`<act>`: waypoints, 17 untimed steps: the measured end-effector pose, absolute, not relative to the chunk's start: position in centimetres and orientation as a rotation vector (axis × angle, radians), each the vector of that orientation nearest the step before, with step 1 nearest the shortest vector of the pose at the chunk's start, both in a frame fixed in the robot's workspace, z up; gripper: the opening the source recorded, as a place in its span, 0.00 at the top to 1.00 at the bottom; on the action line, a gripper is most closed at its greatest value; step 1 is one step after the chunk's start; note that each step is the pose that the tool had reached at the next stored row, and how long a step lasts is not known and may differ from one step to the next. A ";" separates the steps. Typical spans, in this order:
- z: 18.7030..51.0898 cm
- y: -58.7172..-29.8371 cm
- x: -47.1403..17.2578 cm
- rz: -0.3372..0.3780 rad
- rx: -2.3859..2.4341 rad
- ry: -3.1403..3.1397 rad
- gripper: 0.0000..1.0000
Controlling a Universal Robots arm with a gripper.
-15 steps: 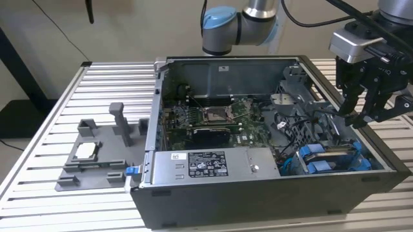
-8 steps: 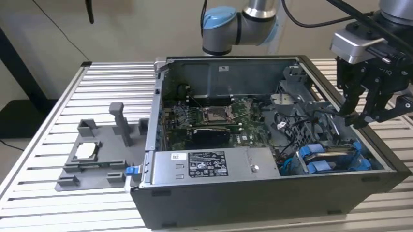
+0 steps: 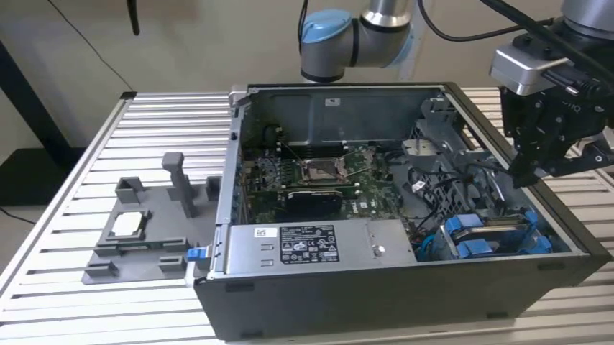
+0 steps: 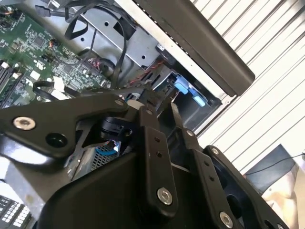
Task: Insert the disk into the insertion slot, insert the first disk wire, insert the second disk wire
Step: 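Insert the first disk wire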
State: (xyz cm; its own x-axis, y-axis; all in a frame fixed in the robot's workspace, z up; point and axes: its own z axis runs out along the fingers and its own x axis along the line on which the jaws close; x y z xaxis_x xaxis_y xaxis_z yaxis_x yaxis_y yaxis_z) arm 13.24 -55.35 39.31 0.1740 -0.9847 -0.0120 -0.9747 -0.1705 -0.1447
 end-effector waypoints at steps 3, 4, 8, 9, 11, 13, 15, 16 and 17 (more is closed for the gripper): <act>39.3 -55.3 13.2 -0.128 -2.314 1.942 0.81; 39.3 -55.3 13.2 -0.128 -2.313 1.942 0.81; 39.3 -55.3 13.2 -0.128 -2.314 1.942 0.81; 39.3 -55.3 13.2 -0.128 -2.314 1.942 0.81; 39.3 -55.3 13.2 -0.129 -2.314 1.942 0.81; 39.3 -55.3 13.3 -0.123 -2.317 1.945 0.81; 39.3 -55.3 13.4 -0.104 -2.327 1.954 0.81; 39.3 -55.3 13.5 -0.098 -2.331 1.957 0.81; 39.2 -55.3 13.6 -0.095 -2.334 1.960 0.81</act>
